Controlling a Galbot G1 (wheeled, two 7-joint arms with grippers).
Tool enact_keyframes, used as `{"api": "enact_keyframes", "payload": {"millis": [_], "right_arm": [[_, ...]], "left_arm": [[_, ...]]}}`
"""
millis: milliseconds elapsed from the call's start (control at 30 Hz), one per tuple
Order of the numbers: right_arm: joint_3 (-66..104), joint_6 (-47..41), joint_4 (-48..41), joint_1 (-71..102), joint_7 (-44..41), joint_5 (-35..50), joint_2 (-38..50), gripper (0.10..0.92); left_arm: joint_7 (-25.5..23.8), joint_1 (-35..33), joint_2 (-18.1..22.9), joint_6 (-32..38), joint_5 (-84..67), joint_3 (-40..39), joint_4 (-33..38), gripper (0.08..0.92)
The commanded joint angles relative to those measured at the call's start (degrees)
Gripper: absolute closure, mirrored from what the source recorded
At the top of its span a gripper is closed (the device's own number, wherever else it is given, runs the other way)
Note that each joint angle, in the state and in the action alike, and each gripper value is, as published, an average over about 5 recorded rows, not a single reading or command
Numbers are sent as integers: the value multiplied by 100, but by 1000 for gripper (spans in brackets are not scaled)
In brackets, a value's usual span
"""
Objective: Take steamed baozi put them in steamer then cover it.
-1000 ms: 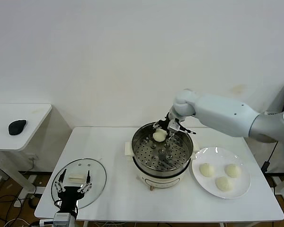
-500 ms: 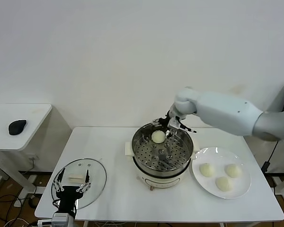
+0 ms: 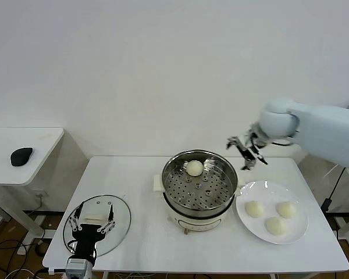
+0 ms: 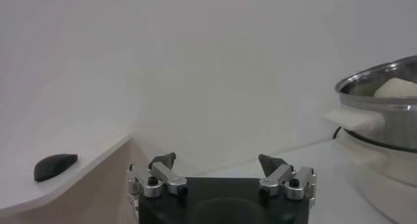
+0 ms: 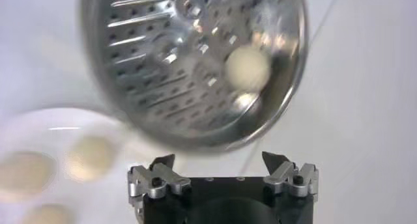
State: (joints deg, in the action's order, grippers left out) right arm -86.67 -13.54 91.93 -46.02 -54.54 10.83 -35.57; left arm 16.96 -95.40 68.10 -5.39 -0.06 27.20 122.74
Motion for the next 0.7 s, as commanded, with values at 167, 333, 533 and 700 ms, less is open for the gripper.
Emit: {"api": "enact_keyframes", "payload": {"millis": [167, 333, 533, 700], "right_arm": [[1200, -463, 667, 1621, -539, -300, 2090, 203], [2809, -234, 212, 3504, -557, -912, 2034, 203], [3680, -90, -243, 4750, -450, -1405, 1650, 203], [3846, 156, -773, 5001, -344, -1565, 1189, 203]], "left_arm": [[-2, 92, -94, -3, -14, -25, -70, 177], [1, 119, -85, -17, -5, -24, -113, 177], [-14, 173, -96, -45, 4, -24, -164, 177], [-22, 185, -95, -56, 8, -12, -236, 177]]}}
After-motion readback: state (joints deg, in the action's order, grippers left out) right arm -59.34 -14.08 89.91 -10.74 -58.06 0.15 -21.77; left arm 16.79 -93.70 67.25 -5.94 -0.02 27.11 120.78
